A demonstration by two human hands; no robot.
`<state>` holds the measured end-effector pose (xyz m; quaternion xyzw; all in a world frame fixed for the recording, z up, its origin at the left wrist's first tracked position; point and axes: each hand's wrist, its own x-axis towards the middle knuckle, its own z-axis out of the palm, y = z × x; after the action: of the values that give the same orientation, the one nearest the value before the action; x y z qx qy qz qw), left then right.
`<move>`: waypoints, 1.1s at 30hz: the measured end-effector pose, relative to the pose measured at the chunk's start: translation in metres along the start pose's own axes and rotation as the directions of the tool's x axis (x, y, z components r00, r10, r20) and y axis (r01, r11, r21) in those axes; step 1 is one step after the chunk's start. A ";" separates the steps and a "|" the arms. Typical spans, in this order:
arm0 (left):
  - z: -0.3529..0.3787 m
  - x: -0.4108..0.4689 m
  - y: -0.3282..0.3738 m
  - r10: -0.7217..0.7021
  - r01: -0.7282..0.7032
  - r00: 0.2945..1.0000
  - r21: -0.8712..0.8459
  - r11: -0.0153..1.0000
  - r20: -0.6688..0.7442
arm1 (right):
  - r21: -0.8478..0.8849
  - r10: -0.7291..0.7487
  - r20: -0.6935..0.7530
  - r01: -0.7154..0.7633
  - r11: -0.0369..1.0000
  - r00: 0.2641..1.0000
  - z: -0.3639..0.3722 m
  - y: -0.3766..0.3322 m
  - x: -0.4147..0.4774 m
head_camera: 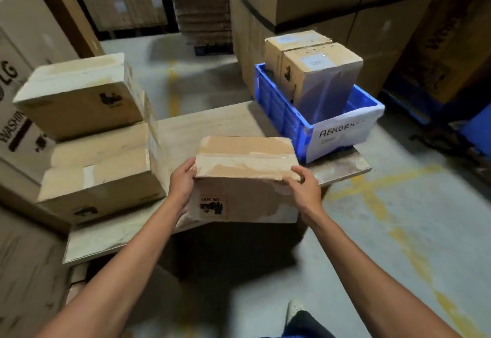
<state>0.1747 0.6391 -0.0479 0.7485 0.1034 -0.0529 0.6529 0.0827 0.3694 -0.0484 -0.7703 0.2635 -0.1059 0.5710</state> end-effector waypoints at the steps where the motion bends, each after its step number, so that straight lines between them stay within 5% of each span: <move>1: -0.008 0.004 -0.010 -0.014 0.014 1.000 0.004 1.000 -0.014 | -0.024 -0.024 0.043 0.025 0.999 0.999 0.007 -0.001 0.003; 16: -0.005 0.122 -0.029 -0.004 0.024 0.992 0.155 0.988 -0.130 | -0.019 -0.048 0.351 0.058 0.998 0.935 0.085 -0.022 0.158; 27: -0.004 0.170 -0.035 0.012 0.035 0.981 0.235 0.971 -0.195 | -0.199 -0.118 0.504 0.249 0.948 0.855 0.132 -0.021 0.232; 33: -0.012 0.190 -0.032 0.067 0.048 0.980 0.555 0.830 -0.185 | -0.286 -0.151 0.459 0.307 0.908 0.875 0.160 -0.030 0.239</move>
<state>0.3521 0.6714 -0.1174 0.9080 0.1440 -0.0033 0.3933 0.3665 0.3814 -0.1053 -0.8896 0.0520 0.0460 0.4514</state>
